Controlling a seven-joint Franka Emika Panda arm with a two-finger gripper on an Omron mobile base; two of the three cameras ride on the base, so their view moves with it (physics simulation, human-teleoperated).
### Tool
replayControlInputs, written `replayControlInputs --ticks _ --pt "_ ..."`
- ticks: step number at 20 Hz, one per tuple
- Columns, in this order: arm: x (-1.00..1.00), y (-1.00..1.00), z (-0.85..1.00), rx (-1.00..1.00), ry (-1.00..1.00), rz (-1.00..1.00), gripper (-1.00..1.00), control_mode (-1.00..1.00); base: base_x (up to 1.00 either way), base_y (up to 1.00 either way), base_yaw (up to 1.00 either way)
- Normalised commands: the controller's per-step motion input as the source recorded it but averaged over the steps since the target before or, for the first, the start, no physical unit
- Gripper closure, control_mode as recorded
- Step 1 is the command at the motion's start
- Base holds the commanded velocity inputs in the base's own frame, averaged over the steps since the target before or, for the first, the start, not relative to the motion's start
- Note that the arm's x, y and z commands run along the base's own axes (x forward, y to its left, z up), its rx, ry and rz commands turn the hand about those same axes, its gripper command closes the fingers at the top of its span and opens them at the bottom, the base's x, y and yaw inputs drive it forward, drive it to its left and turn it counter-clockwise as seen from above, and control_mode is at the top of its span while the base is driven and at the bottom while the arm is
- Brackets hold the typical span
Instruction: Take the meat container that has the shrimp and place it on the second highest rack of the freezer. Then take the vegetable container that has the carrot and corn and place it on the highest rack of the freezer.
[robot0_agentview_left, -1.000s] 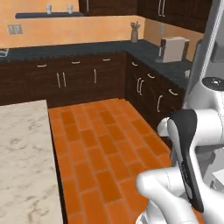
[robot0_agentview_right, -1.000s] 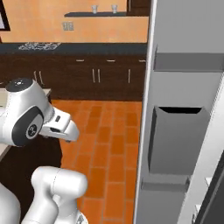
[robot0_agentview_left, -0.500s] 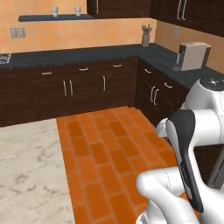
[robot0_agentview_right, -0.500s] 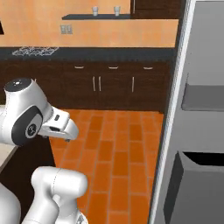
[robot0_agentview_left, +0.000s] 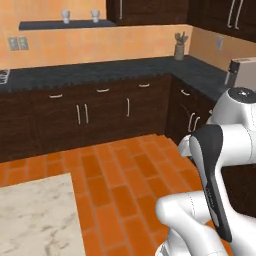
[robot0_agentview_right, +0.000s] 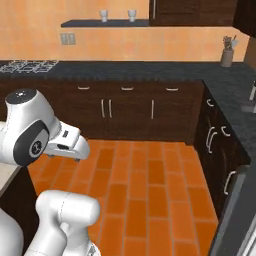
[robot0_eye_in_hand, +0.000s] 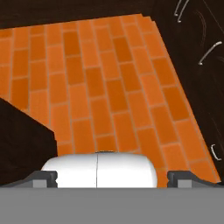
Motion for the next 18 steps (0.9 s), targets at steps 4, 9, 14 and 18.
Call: replayControlInputs --ticks 4,9,14,18 --pt "0.0 0.0 0.0 0.0 0.0 0.0 -1.0 1.0 1.0 -0.08 0.0" --pt "0.0 0.0 0.0 0.0 0.0 0.0 -1.0 1.0 0.29 -0.26 -0.66" --pt "0.0 0.0 0.0 0.0 0.0 0.0 -1.0 1.0 0.09 -0.01 -0.87" --pt "0.0 0.0 0.0 0.0 0.0 0.0 -1.0 1.0 0.52 0.23 -0.72"
